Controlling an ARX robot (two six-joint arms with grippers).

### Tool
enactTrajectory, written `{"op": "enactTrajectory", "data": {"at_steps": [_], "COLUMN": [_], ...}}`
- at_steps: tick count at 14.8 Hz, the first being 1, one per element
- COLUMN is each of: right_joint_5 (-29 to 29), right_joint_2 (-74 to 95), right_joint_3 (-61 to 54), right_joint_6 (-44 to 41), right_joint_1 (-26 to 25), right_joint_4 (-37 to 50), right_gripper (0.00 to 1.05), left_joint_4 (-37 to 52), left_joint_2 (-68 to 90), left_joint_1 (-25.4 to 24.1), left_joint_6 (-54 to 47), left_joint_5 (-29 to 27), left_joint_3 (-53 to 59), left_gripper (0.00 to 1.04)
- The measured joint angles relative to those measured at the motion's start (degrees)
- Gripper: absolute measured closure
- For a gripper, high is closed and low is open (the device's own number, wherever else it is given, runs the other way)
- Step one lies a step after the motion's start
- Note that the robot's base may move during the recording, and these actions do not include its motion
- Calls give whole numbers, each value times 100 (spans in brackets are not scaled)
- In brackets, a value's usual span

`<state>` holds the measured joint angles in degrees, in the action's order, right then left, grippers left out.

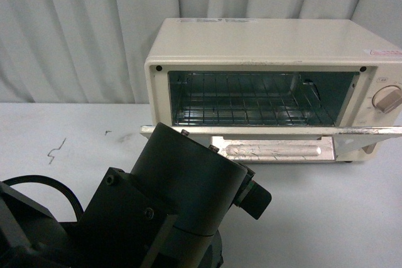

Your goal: Open oven

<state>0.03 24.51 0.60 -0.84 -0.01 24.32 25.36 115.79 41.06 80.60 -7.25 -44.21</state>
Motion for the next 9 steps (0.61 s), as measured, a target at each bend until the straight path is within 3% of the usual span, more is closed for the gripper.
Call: {"op": "enactTrajectory", "data": {"at_steps": [9], "right_joint_5": [0], "right_joint_2": [-1209], "right_joint_3": [0], "right_joint_6": [0], "right_joint_1": [0], "right_joint_4": [-1176], "right_gripper": [103], "left_joint_4": [0], "left_joint_2": [0], "left_joint_1": [0], "left_joint_6": [2], "left_joint_5": [0], "left_joint_3": [0], "left_gripper": [7]}}
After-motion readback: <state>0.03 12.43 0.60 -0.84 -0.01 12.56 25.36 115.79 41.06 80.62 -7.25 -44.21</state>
